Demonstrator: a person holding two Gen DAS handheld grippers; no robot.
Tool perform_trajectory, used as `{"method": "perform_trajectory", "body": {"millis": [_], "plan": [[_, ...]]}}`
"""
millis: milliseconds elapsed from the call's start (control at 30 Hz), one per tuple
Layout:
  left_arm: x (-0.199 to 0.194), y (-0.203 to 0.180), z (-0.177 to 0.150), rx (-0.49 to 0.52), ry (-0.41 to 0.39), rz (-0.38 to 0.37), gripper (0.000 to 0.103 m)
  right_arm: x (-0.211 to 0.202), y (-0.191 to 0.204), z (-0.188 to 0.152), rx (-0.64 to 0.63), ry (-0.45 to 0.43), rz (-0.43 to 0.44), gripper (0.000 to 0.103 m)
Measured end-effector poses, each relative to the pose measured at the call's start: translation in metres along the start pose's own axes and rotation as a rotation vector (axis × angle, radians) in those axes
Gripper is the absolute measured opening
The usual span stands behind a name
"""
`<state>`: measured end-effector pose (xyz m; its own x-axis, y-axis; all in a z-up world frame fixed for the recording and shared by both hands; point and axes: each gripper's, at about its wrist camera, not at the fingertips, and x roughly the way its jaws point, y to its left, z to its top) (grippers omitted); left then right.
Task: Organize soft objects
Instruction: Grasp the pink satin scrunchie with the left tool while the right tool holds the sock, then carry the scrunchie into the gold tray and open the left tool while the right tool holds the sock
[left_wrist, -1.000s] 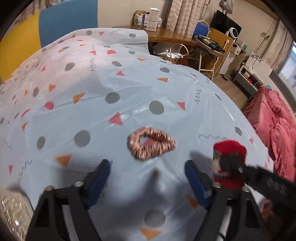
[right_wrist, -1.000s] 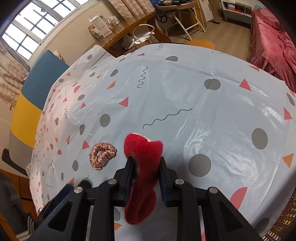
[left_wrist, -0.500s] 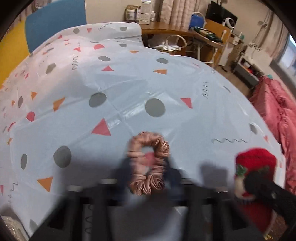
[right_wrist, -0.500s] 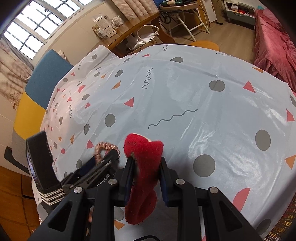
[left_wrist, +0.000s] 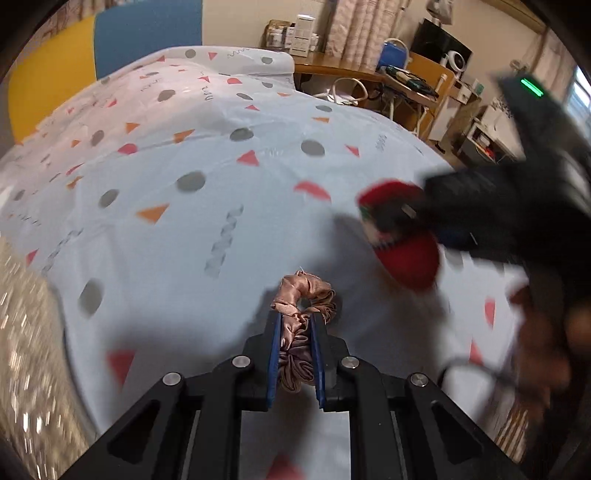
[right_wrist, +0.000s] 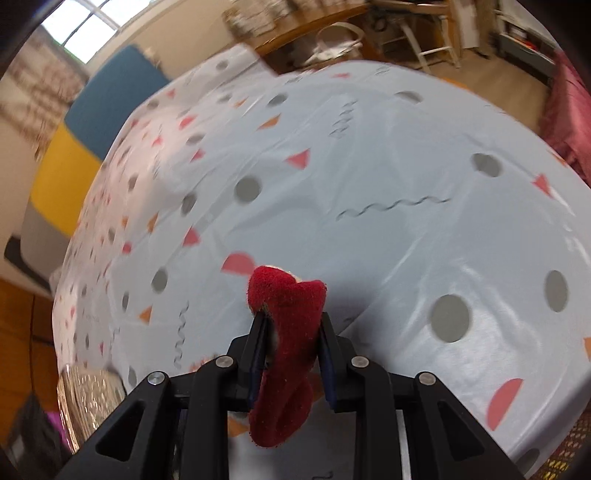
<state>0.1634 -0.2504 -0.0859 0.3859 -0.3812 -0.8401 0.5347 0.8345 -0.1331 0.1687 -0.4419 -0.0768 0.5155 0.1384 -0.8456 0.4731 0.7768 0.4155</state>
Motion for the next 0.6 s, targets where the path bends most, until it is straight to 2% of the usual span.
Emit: {"method": "perform_trajectory", "body": {"millis": [200,333,600], "plan": [[-0.014,0.006,-0.050,0.022,0.025,-0.011,0.016,0.018,0.032,-0.013,-0.198,0.075,-0.060,0.026],[-0.018,0.002,-0.063,0.051,0.021,-0.003,0.017,0.029,0.045,-0.023,-0.306,0.103,-0.135,0.026],[-0.017,0.015,-0.067,0.026,-0.004,-0.066,0.022,0.034,0.046,-0.026,-0.320,0.111,-0.160,0.028]]}}
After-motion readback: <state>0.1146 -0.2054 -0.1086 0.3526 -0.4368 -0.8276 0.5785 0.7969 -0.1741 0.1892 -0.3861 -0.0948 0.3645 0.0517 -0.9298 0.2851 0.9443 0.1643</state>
